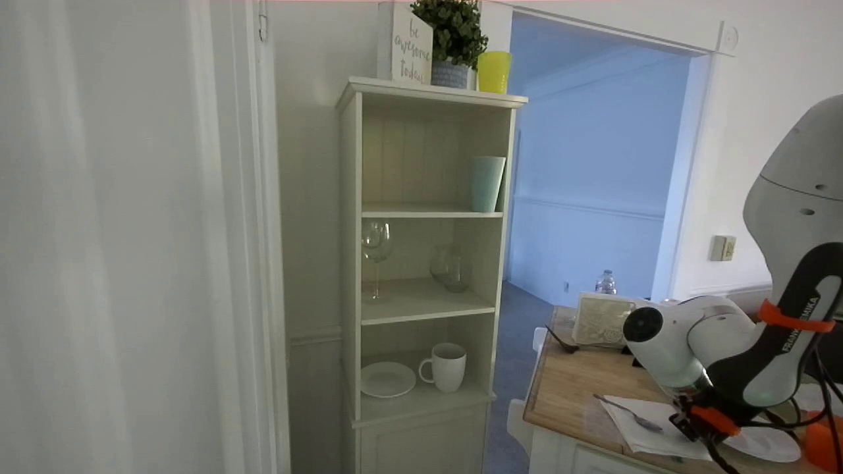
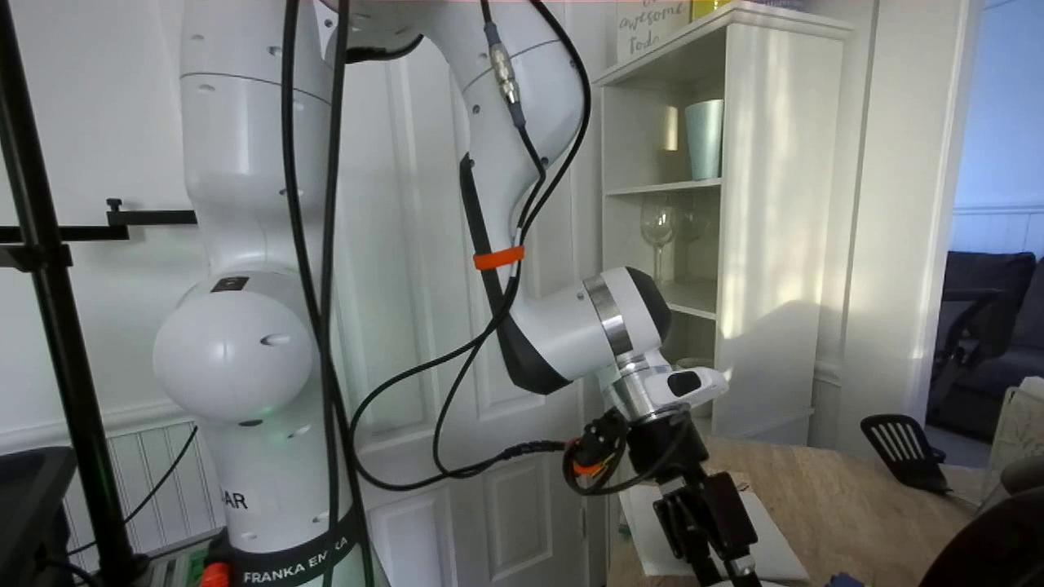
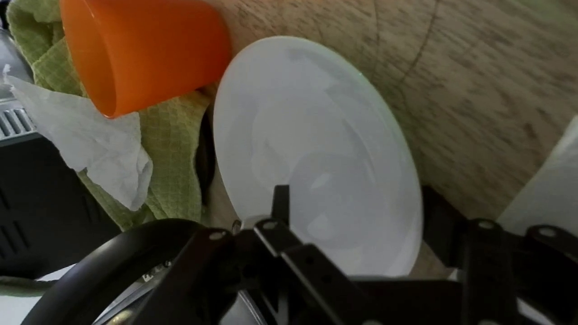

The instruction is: Pick up the white plate on the table and place it in the bottom shelf of the cabinet

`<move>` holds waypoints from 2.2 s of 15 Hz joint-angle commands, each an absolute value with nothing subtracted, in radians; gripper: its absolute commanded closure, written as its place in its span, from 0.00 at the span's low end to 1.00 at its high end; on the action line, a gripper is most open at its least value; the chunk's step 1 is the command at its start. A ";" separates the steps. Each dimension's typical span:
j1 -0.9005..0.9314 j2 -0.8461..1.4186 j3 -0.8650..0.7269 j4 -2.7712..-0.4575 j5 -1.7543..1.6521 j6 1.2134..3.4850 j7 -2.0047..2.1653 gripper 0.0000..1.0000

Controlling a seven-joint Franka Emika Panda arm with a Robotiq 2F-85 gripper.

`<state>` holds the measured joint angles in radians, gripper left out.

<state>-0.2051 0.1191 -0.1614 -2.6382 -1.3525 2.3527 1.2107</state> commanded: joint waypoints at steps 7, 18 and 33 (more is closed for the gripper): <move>-0.216 0.173 -0.189 -2.620 -1.434 2.423 1.252 0.30; -0.218 0.176 -0.191 -2.624 -1.446 2.456 1.241 0.78; -0.211 0.085 -0.179 -2.642 -1.348 2.478 1.158 0.97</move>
<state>-0.2074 0.1389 -0.1782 -2.6248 -1.3944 2.4451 1.2017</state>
